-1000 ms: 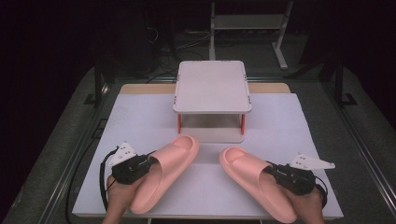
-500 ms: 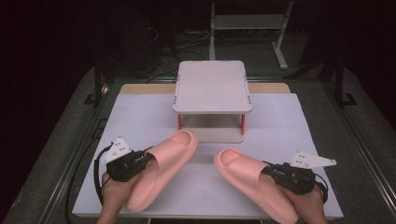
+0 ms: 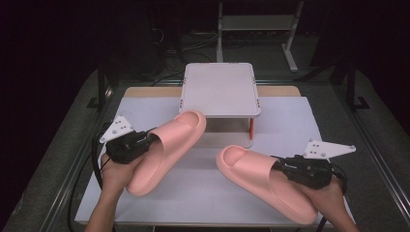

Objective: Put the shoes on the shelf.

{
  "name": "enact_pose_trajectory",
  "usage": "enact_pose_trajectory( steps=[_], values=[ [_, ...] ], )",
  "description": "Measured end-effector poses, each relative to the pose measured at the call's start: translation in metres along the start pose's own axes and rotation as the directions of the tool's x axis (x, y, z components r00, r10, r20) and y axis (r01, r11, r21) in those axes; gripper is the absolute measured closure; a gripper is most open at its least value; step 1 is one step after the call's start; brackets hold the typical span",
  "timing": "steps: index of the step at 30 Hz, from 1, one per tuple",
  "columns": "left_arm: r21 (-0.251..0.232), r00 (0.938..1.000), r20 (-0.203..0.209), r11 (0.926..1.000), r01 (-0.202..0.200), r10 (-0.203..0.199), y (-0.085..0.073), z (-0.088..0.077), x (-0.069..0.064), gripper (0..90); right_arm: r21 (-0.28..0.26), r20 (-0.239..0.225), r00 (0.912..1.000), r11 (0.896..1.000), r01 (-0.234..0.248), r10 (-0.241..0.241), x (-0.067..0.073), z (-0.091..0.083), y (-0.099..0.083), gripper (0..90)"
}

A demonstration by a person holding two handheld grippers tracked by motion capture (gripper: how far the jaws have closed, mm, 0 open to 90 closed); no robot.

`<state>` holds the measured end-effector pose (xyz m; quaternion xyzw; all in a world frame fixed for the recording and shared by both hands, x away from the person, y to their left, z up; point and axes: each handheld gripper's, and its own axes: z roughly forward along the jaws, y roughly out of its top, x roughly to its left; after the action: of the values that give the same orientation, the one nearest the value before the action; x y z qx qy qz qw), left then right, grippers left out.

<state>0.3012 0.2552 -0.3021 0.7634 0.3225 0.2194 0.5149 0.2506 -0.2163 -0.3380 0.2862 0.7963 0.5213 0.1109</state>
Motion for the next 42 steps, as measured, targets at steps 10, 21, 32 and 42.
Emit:
enact_pose_trajectory(
  steps=[10, 21, 32, 42],
  values=[
    [-0.007, 0.9999, -0.013, 1.0000, -0.003, 0.003, 0.034, 0.014, 0.017, 82.1, -0.004, -0.072, 0.9967, 0.999, 0.038, -0.038, -0.005, 0.003, 0.035, 82.5],
    [0.005, 0.9994, -0.034, 1.0000, -0.001, 0.001, 0.064, 0.036, 0.035, 82.0, 0.005, -0.114, 0.9924, 0.999, 0.048, -0.047, -0.018, 0.014, 0.070, 82.5],
    [0.026, 0.9982, -0.059, 0.9996, 0.015, -0.013, 0.088, 0.058, 0.050, 82.0, 0.026, -0.122, 0.9899, 0.997, 0.076, -0.073, -0.031, 0.022, 0.104, 82.4],
    [0.051, 0.9965, -0.082, 0.9985, 0.021, -0.017, 0.102, 0.076, 0.061, 81.9, 0.043, -0.078, 0.9943, 0.996, 0.076, -0.073, -0.053, 0.031, 0.124, 82.4]
  ],
)
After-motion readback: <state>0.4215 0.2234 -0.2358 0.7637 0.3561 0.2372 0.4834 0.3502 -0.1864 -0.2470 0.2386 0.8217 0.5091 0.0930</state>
